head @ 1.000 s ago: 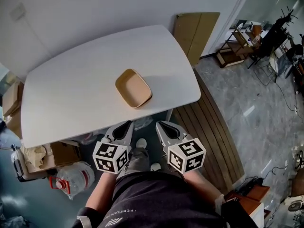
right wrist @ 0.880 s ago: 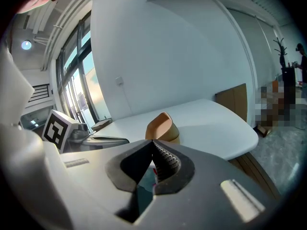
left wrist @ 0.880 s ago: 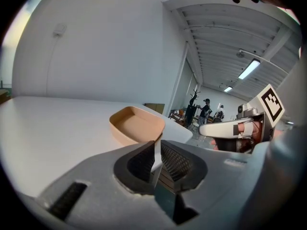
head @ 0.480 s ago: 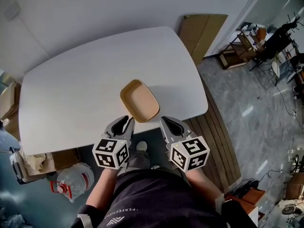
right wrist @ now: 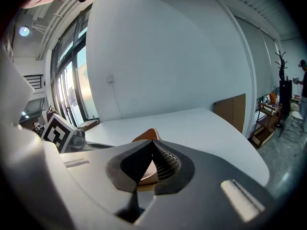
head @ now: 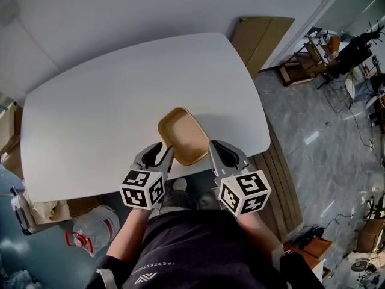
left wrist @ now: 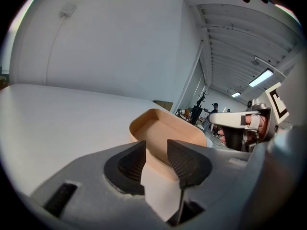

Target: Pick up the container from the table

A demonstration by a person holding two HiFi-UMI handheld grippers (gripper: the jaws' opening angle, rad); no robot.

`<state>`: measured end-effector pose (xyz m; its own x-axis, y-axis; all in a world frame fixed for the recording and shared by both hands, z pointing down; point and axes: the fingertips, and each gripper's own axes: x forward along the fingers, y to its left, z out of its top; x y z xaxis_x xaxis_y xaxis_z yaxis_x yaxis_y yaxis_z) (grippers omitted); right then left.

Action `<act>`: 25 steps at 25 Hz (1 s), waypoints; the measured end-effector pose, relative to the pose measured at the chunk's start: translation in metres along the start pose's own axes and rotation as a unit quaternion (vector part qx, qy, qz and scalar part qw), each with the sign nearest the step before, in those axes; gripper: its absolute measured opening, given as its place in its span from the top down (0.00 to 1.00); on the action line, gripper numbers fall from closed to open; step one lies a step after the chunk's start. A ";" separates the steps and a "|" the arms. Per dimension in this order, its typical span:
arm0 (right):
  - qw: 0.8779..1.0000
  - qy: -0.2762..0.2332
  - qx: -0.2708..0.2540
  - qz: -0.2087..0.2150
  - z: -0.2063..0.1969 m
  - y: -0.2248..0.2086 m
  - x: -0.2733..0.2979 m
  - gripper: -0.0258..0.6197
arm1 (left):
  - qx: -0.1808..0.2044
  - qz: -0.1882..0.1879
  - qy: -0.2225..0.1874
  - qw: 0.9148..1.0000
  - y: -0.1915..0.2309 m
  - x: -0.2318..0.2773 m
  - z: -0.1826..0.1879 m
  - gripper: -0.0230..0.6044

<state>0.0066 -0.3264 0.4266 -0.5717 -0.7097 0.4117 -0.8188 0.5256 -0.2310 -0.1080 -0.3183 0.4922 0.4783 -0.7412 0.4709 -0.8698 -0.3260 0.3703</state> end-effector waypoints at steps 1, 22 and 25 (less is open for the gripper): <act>1.000 0.001 -0.004 0.001 0.001 -0.001 0.002 0.96 | -0.002 0.002 0.003 1.000 0.001 0.003 -0.001 0.76; 0.994 0.037 -0.043 0.093 0.015 -0.003 0.020 0.96 | -0.100 0.076 0.010 0.992 0.009 0.026 -0.017 0.71; 0.993 0.043 -0.047 0.101 0.014 -0.002 0.023 0.96 | -0.108 0.073 0.018 0.991 0.009 0.031 -0.021 0.71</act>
<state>-0.0062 -0.3507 0.4241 -0.7144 -0.5444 0.4396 -0.6765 0.6980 -0.2349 -0.0984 -0.3318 0.5264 0.3568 -0.7486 0.5589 -0.8856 -0.0806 0.4574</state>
